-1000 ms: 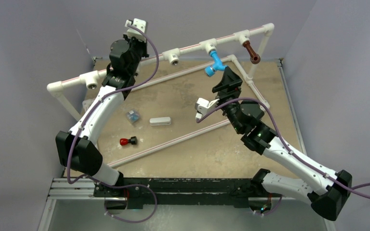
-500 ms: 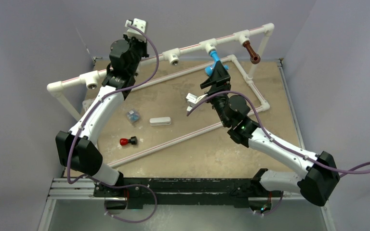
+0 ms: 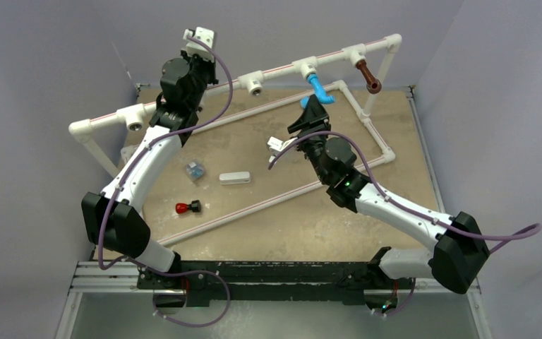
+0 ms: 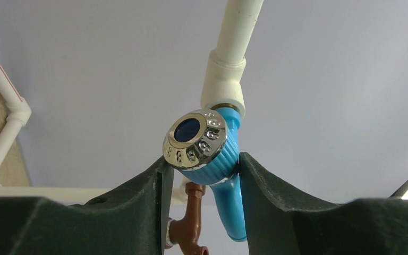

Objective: Install the water faucets

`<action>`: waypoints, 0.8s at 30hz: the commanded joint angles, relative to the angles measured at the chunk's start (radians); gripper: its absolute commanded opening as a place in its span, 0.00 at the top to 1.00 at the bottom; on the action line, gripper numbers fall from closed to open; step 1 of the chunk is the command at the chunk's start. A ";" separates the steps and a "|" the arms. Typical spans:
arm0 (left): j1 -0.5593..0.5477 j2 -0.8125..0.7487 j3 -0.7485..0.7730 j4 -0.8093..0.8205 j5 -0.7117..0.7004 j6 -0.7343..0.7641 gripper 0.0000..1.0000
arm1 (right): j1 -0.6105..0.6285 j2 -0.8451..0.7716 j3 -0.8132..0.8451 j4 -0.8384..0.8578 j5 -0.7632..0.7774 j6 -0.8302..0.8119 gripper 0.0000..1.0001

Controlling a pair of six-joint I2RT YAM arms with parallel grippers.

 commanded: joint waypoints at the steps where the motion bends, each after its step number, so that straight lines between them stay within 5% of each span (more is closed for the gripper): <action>1: -0.018 0.021 -0.039 -0.120 0.059 0.003 1.00 | -0.025 -0.011 0.043 0.068 0.010 0.027 0.53; 6: -0.017 0.016 -0.041 -0.120 0.060 0.003 1.00 | -0.034 0.005 0.059 0.115 0.020 0.050 0.56; 16: -0.018 0.010 -0.044 -0.118 0.059 0.004 1.00 | -0.039 0.043 0.095 0.171 0.028 0.086 0.48; 24: -0.018 0.010 -0.044 -0.118 0.058 0.005 1.00 | -0.042 0.036 0.110 0.122 0.024 0.182 0.91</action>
